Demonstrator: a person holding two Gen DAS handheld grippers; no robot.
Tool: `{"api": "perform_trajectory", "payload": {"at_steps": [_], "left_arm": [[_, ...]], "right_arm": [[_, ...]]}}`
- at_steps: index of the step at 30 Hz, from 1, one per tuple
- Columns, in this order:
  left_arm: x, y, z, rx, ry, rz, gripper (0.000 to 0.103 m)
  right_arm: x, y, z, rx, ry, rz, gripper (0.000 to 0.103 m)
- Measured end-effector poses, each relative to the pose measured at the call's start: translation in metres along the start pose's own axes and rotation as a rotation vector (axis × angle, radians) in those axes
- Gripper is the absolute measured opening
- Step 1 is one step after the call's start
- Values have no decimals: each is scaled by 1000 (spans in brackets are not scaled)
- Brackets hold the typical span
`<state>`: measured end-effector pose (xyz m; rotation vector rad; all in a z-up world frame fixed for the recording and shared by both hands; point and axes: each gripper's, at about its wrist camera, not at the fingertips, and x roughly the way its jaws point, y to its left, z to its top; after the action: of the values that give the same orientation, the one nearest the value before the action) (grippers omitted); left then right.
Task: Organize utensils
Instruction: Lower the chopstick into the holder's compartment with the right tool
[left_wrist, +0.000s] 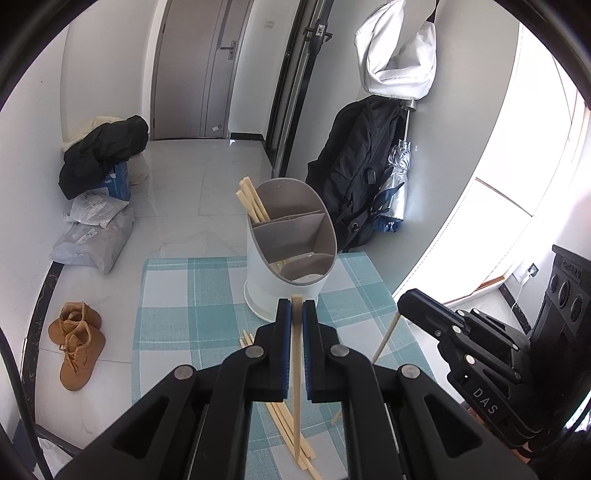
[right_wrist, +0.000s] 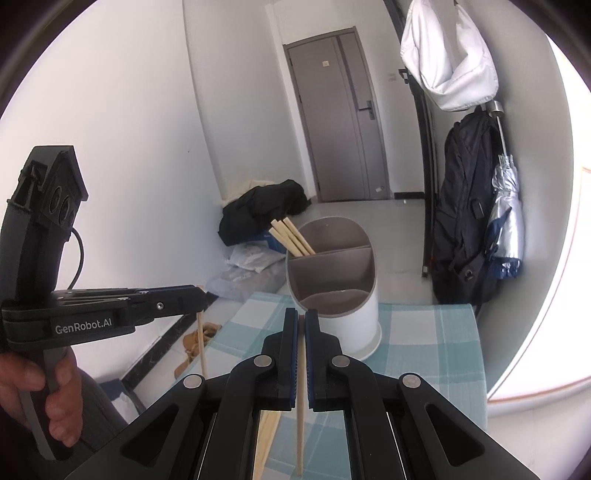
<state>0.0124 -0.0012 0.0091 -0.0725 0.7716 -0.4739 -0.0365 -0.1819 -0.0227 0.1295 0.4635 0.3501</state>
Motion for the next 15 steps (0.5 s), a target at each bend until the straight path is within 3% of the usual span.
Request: {"api": "perform_trajectory", "payload": {"at_steps": [8,15], "left_arm": [[-8,-7,36,8,-34,-35,2],[-16,-6,78,-15,-93,-57,2]], "right_arm": [[-1,-6,22,21,-18,4,3],[-4,-8,67,-13,-66,14,3]]}}
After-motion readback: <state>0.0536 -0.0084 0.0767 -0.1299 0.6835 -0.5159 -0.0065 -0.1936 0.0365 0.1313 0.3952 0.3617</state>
